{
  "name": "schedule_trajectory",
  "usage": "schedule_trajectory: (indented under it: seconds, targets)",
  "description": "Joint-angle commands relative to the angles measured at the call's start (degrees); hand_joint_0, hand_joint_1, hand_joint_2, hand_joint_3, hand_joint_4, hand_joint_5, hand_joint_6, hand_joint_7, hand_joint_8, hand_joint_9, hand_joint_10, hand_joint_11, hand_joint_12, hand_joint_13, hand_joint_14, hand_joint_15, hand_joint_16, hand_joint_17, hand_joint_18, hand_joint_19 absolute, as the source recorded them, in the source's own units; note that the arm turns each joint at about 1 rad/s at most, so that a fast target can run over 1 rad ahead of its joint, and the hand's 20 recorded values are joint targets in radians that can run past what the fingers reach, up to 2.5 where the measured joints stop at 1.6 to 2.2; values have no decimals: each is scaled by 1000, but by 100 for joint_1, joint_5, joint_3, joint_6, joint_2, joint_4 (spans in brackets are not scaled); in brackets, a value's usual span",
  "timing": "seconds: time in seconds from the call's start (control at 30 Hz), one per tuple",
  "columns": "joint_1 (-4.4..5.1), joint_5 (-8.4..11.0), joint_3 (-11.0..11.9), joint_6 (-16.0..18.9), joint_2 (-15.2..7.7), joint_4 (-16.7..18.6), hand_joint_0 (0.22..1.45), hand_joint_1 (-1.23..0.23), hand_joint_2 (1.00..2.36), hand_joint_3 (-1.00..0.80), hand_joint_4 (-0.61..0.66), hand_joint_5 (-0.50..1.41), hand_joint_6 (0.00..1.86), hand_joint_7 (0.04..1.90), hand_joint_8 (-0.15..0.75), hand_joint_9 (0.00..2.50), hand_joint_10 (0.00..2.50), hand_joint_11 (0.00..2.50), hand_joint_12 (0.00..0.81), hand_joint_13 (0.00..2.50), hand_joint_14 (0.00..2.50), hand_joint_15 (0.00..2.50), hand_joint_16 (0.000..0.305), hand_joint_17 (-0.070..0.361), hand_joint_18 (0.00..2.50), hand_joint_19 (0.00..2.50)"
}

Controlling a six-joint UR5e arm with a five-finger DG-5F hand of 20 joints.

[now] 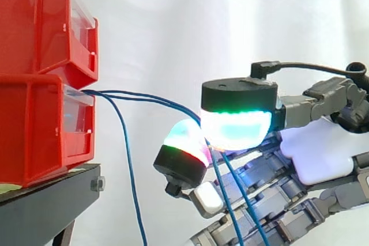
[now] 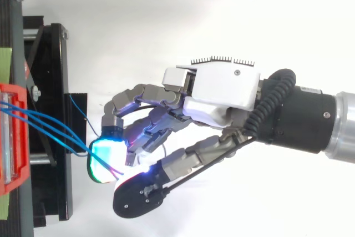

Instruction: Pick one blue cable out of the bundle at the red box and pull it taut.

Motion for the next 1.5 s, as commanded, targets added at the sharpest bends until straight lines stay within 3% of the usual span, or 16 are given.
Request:
schedule_trajectory:
  seconds: [0.0,0.13,0.27,0.37,0.5,0.67,0.9,1.33,1.47]
  targets:
    - [0,0,0,0,0,0,776,-950,1014,-321,1,-203,875,1153,289,724,18,779,398,451,4,133,55,123,611,271]
    - [0,0,0,0,0,0,721,-947,1000,-500,30,-201,867,1067,283,720,17,783,394,448,4,139,55,123,622,280]
    - [0,0,0,0,0,0,553,-850,1000,-500,63,-177,828,1064,296,761,13,771,406,456,5,159,56,127,612,327]
    - [0,0,0,0,0,0,525,-771,1000,-500,63,-160,810,1084,302,804,15,760,416,481,5,166,58,130,627,351]
    - [0,0,0,0,0,9,587,-755,1002,-467,55,-149,801,1133,296,831,16,765,399,485,5,170,55,124,613,363]
    - [0,0,0,0,0,0,598,-802,1016,-262,36,-150,819,1192,305,835,17,775,400,491,5,174,55,123,630,354]
    - [0,0,0,0,0,9,631,-889,1020,-198,-31,-170,859,1133,305,799,17,781,401,478,5,156,55,123,637,325]
    - [-9,0,0,9,0,0,798,-995,1004,-453,-295,-219,825,1068,218,570,15,646,372,359,2,79,52,116,540,195]
    - [-9,0,0,9,0,0,768,-1009,1000,-500,-281,-234,806,1031,207,504,13,641,368,343,2,68,51,116,541,165]
